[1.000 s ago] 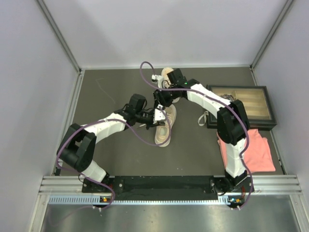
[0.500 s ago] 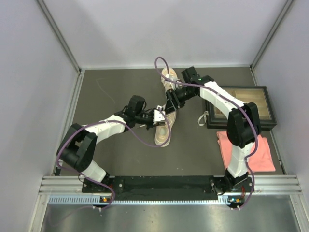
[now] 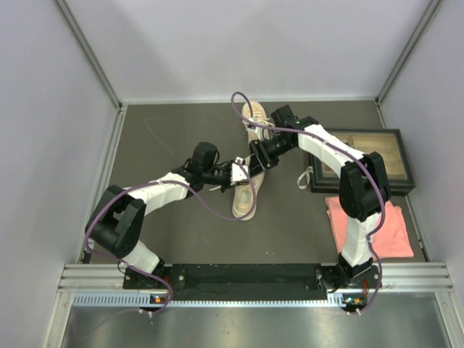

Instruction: Tie the shoes

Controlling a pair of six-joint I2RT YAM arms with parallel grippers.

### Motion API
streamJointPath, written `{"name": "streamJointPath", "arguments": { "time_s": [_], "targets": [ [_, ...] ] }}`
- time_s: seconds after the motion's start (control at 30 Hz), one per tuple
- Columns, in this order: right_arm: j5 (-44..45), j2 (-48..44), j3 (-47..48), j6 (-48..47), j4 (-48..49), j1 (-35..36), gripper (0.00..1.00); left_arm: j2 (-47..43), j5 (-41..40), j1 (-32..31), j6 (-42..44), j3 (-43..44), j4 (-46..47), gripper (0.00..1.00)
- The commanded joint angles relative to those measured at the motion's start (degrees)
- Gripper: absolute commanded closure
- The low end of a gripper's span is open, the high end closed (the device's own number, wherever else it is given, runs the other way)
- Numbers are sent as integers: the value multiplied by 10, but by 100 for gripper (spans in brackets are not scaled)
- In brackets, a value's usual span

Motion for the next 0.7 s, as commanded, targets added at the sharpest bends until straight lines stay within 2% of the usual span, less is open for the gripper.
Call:
{"name": "streamJointPath", "arguments": {
  "time_s": [0.0,0.27,0.33,0.57,0.67],
  "targets": [
    [9,14,5,9,34,1,42,-23,5,0,-3,-4,40,100],
    [30,34,19,35,51,-2,51,-25,4,0,-1,-5,42,100],
    [26,33,18,38,54,-2,57,-25,3,0,0,-6,42,100],
    [14,32,15,36,52,-2,69,-23,-1,0,-3,-8,48,100],
    [11,31,18,33,50,-2,81,-22,-3,0,-3,-10,51,100]
  ]
}}
